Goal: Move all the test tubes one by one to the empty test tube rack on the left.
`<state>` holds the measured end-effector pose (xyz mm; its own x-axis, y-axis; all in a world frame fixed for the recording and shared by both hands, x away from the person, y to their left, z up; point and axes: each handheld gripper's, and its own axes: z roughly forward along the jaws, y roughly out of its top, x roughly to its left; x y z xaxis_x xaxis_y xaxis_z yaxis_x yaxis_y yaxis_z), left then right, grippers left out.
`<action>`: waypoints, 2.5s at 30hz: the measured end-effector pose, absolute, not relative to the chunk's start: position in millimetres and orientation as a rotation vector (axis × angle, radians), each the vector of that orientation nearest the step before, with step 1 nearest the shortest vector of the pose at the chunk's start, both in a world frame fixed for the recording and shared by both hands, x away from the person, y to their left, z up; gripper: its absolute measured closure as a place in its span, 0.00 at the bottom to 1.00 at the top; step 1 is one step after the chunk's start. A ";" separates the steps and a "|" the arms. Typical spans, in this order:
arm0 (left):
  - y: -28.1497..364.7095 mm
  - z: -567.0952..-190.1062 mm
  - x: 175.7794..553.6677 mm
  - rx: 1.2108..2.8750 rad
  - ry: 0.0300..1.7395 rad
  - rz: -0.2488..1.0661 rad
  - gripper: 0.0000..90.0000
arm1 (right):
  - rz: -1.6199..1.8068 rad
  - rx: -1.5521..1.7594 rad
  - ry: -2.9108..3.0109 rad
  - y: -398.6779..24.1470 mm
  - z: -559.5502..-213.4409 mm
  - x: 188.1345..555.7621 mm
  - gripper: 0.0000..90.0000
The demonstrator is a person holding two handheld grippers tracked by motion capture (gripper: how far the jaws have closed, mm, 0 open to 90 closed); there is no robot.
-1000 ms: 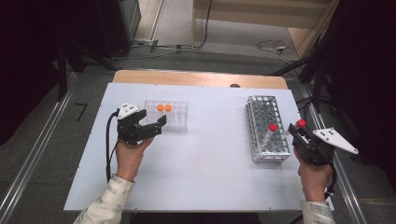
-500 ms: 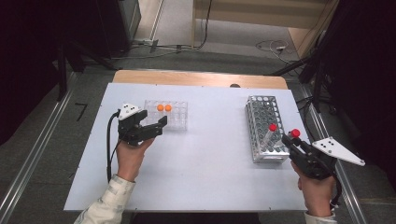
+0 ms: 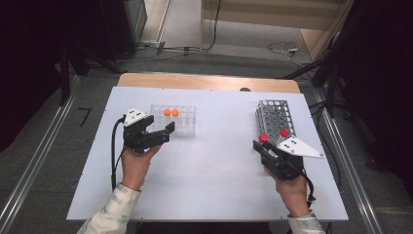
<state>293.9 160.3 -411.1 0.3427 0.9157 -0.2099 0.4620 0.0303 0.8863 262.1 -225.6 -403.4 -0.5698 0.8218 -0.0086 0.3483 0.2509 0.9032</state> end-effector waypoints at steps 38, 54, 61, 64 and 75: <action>127.9 -411.8 279.6 1.675 1.153 0.482 0.23 | 1.273 0.900 2.273 -68.6 -438.1 305.5 0.79; 116.1 -413.8 275.6 1.751 1.057 0.489 0.55 | 1.299 0.840 2.331 -43.2 -439.2 300.0 0.79; 115.0 -415.9 274.9 1.752 1.052 0.491 0.69 | 1.292 0.829 2.349 -39.1 -440.6 297.3 0.79; 118.1 -416.2 275.4 1.739 1.069 0.484 0.75 | 1.293 0.832 2.351 -37.4 -441.8 297.2 0.79; 121.7 -414.9 275.3 1.717 1.070 0.475 0.78 | 1.300 0.826 2.344 -37.6 -439.9 295.8 0.79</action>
